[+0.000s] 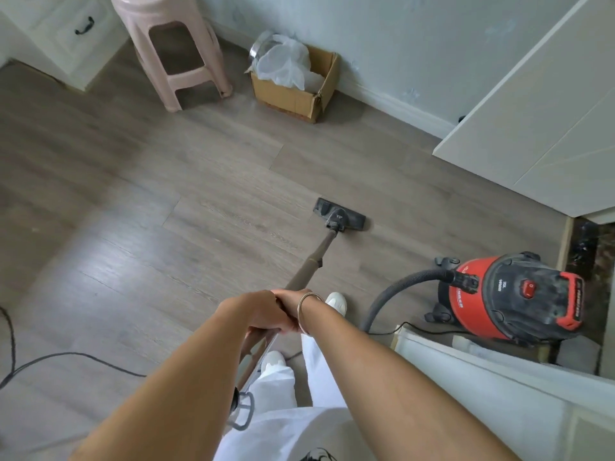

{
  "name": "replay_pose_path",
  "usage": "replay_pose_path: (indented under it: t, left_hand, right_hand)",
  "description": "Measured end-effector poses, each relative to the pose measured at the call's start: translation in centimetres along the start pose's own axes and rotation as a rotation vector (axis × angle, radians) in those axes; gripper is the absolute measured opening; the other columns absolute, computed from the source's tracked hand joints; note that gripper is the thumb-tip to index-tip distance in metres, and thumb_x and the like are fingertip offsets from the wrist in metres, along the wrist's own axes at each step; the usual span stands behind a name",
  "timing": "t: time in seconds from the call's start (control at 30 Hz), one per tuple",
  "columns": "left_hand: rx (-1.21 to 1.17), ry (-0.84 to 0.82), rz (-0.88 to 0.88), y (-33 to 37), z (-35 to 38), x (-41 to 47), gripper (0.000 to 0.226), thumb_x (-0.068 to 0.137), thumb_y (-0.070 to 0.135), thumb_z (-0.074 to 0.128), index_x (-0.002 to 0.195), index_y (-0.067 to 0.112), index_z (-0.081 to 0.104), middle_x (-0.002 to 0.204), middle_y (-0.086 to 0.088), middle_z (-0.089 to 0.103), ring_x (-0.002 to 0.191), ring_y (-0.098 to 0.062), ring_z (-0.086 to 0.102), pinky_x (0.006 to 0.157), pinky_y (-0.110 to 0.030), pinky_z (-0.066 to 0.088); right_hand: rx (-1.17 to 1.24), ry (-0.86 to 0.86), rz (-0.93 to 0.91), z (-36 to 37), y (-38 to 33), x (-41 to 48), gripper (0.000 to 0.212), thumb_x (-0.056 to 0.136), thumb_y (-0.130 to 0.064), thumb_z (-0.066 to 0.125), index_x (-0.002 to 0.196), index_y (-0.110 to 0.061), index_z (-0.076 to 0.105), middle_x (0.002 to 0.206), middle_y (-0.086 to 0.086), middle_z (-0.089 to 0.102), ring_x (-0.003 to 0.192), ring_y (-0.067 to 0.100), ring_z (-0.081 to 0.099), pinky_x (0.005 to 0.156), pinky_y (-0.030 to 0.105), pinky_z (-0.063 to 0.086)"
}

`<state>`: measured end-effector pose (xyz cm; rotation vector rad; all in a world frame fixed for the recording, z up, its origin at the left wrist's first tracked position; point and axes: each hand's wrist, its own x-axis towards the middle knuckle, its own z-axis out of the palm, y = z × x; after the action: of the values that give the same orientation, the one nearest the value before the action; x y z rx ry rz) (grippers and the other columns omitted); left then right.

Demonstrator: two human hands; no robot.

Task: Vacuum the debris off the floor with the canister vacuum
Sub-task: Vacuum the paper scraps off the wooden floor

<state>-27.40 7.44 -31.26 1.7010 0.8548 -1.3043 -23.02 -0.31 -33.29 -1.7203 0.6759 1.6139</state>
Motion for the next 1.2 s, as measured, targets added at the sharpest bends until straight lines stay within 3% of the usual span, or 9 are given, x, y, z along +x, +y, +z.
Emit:
replay_pose_path:
  t: [0.17, 0.27, 0.5, 0.67, 0.77, 0.87, 0.97, 1.1, 1.2]
  left_hand:
    - [-0.049, -0.067, -0.039, 4.3, -3.0, 1.4, 0.062, 0.040, 0.026, 0.070, 0.098, 0.005, 0.064, 0.100, -0.021, 0.069, 0.093, -0.037, 0.071, 0.083, -0.051, 0.057]
    - [-0.061, -0.080, -0.041, 7.5, -3.8, 1.9, 0.057, 0.050, 0.022, 0.069, 0.103, 0.003, 0.062, 0.108, -0.023, 0.068, 0.093, -0.037, 0.071, 0.084, -0.050, 0.058]
    - [-0.064, -0.117, -0.029, 15.0, -4.1, 4.0, 0.056, 0.047, 0.023, 0.067, 0.100, 0.004, 0.062, 0.087, -0.016, 0.064, 0.091, -0.038, 0.071, 0.082, -0.051, 0.058]
    - [-0.047, -0.121, -0.034, 18.4, -4.2, 5.5, 0.058, 0.046, 0.025, 0.070, 0.100, 0.004, 0.062, 0.092, -0.018, 0.066, 0.099, -0.039, 0.069, 0.084, -0.050, 0.058]
    - [-0.032, -0.129, -0.054, 20.5, -4.4, 5.9, 0.057, 0.056, 0.023, 0.073, 0.107, 0.002, 0.061, 0.110, -0.024, 0.067, 0.099, -0.039, 0.069, 0.086, -0.050, 0.057]
    - [-0.020, -0.132, -0.081, 21.2, -4.6, 6.2, 0.050, 0.066, 0.019, 0.071, 0.110, 0.000, 0.060, 0.114, -0.025, 0.066, 0.099, -0.039, 0.070, 0.088, -0.050, 0.056]
    - [0.015, -0.115, -0.074, 21.0, -5.0, 5.9, 0.049, 0.058, 0.021, 0.068, 0.103, 0.003, 0.060, 0.109, -0.023, 0.067, 0.095, -0.037, 0.071, 0.086, -0.049, 0.057]
    - [-0.026, -0.052, -0.048, 20.1, -7.0, 5.3, 0.022, 0.070, 0.011, 0.065, 0.087, 0.004, 0.054, 0.088, -0.022, 0.062, 0.071, -0.038, 0.068, 0.082, -0.052, 0.057]
    - [0.016, 0.003, -0.014, 18.6, -9.8, 4.5, 0.032, 0.064, 0.018, 0.066, 0.091, 0.005, 0.054, 0.078, -0.017, 0.063, 0.063, -0.035, 0.066, 0.079, -0.049, 0.059]
  right_hand:
    - [0.037, 0.062, -0.067, -3.2, -4.1, -0.1, 0.015, 0.086, -0.019, 0.059, 0.087, -0.003, 0.058, 0.071, 0.010, 0.060, 0.059, 0.023, 0.058, 0.051, 0.025, 0.047]
    - [0.029, 0.098, -0.076, -5.7, -6.0, 0.1, 0.035, 0.084, -0.020, 0.059, 0.114, -0.001, 0.058, 0.090, 0.014, 0.062, 0.073, 0.028, 0.061, 0.055, 0.024, 0.048]
    - [-0.011, 0.138, -0.060, -12.4, -9.9, 1.2, 0.022, 0.083, -0.022, 0.057, 0.097, -0.006, 0.057, 0.078, 0.010, 0.061, 0.078, 0.029, 0.062, 0.073, 0.034, 0.054]
    - [-0.033, 0.104, 0.009, -16.2, -11.8, 2.0, 0.024, 0.089, -0.026, 0.055, 0.071, -0.011, 0.048, 0.065, 0.005, 0.053, 0.055, 0.019, 0.053, 0.053, 0.028, 0.047]
    - [-0.047, 0.096, 0.025, -17.9, -12.4, 2.8, 0.031, 0.091, -0.032, 0.053, 0.071, -0.011, 0.046, 0.066, 0.004, 0.052, 0.055, 0.017, 0.051, 0.055, 0.027, 0.046]
    - [-0.042, 0.052, 0.040, -18.5, -12.6, 3.4, 0.031, 0.091, -0.037, 0.053, 0.075, -0.011, 0.049, 0.074, 0.004, 0.058, 0.061, 0.019, 0.057, 0.061, 0.028, 0.052]
    - [-0.033, 0.032, 0.046, -18.1, -12.7, 3.3, 0.027, 0.090, -0.035, 0.054, 0.081, -0.010, 0.055, 0.068, 0.003, 0.057, 0.052, 0.017, 0.055, 0.043, 0.021, 0.047]
    - [-0.021, 0.074, -0.053, -16.3, -14.2, 2.7, 0.040, 0.081, -0.033, 0.056, 0.110, -0.007, 0.062, 0.081, 0.010, 0.065, 0.066, 0.027, 0.063, 0.062, 0.028, 0.058]
    - [-0.053, 0.021, -0.073, -14.7, -16.0, 2.1, 0.040, 0.085, -0.030, 0.052, 0.115, -0.004, 0.060, 0.068, 0.009, 0.059, 0.051, 0.021, 0.056, 0.035, 0.012, 0.045]
